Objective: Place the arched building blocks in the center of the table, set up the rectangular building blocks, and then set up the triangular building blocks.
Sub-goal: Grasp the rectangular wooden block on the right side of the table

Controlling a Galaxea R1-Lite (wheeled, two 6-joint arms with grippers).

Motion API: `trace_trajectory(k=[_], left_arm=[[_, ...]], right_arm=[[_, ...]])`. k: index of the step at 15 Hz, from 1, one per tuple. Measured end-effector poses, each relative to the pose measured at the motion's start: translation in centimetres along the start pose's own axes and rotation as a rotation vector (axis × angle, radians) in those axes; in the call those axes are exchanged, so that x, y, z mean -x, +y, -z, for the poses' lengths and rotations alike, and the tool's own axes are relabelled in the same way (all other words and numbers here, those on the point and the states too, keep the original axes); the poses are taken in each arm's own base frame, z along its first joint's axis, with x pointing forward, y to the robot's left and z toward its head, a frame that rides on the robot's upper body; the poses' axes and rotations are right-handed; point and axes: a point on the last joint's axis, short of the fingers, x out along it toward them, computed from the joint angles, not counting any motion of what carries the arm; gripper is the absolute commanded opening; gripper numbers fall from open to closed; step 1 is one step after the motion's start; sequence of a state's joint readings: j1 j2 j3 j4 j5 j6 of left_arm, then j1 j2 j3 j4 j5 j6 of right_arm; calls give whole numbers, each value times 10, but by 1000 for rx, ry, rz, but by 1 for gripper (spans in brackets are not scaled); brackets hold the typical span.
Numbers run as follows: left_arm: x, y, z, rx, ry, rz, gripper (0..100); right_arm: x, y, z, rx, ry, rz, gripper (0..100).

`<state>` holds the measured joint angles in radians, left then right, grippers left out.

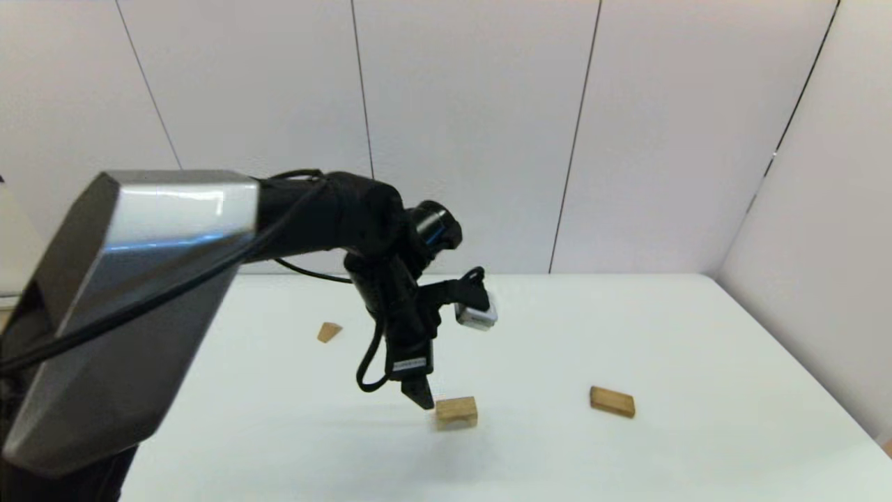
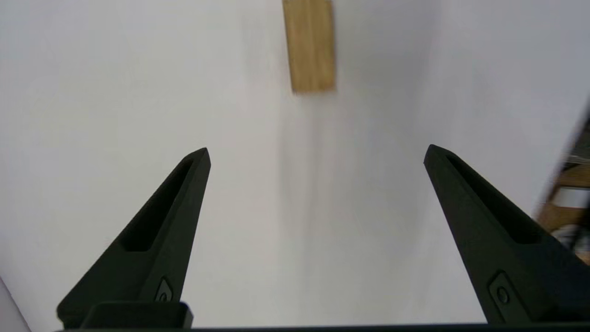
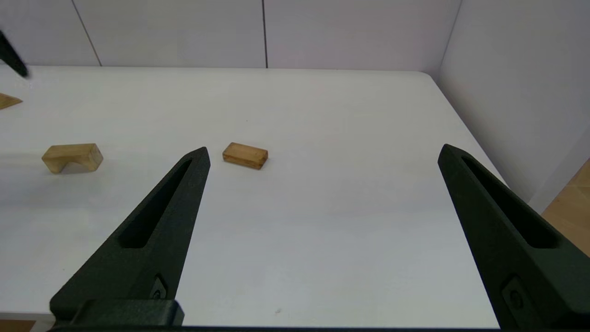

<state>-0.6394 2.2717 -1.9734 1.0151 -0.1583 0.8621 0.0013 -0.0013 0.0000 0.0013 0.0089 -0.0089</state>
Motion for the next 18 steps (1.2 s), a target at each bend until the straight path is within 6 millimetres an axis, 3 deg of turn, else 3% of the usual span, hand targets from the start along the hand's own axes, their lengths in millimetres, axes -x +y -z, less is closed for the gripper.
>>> trace_trajectory(k=[6,11,14,18], left_arm=[[130,-34,39,197,-114,-125,100],[232,-102,93,445,-212,-295,100],[263,-152,122,666,-236,-426,100],[277,-222,162,797,-279,-535,100]], right_arm=[[0,0,0,0,0,0,100],[0,0,0,0,0,0,100],[0,0,0,0,1,0,100],[0,0,0,0,0,0,100]])
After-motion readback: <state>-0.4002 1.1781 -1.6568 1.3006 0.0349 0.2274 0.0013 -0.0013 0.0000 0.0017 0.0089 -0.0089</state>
